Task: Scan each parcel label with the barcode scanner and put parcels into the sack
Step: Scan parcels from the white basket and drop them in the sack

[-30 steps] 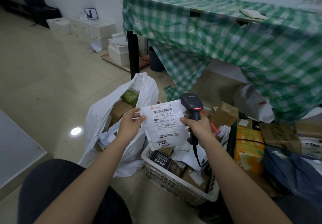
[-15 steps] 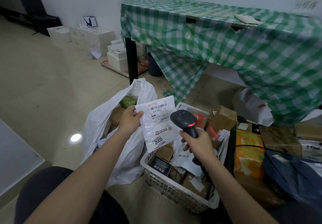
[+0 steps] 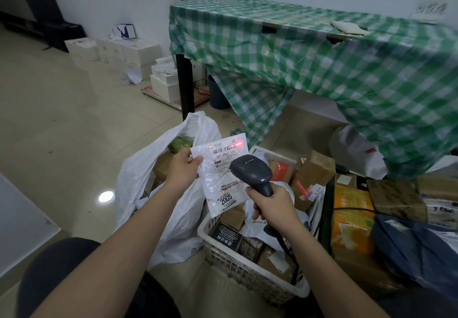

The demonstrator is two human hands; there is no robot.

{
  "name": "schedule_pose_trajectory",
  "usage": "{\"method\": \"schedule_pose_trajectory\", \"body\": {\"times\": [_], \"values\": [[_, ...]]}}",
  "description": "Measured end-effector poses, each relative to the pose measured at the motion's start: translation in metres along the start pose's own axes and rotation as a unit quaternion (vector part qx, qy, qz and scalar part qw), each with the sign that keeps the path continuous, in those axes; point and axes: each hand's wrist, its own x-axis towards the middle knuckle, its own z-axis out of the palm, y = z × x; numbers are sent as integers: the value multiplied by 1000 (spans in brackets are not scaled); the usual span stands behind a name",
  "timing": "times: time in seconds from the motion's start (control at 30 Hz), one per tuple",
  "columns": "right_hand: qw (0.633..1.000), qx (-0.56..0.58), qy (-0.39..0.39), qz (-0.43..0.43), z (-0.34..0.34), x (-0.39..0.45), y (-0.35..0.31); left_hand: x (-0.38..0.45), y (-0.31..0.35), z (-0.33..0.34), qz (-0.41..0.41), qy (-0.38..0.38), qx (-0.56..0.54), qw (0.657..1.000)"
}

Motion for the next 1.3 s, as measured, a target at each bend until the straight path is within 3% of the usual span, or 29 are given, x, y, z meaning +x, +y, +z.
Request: {"method": "schedule_pose_trajectory", "body": {"times": [0.4, 0.73, 0.83, 1.0, 1.13, 1.23, 1.3], "values": [[997, 74, -1, 10, 27, 14, -13, 3, -14, -33, -2, 37, -6, 999], [997, 41, 41, 50, 93, 88, -13, 36, -49, -112, 5, 219, 68, 973], [997, 16, 53, 61, 108, 116, -12, 58, -55, -124, 17, 241, 85, 967], [994, 14, 83, 70, 130, 167, -18, 109, -65, -113, 45, 213, 56, 974], [993, 24, 97, 58, 144, 205, -17, 147, -82, -84, 61, 141, 54, 987], [992, 11, 105, 63, 154, 227, -8, 168, -105, -62, -3, 47, 149, 988], [990, -20, 127, 58, 157, 239, 0, 175, -117, -53, -42, 39, 143, 988]]}}
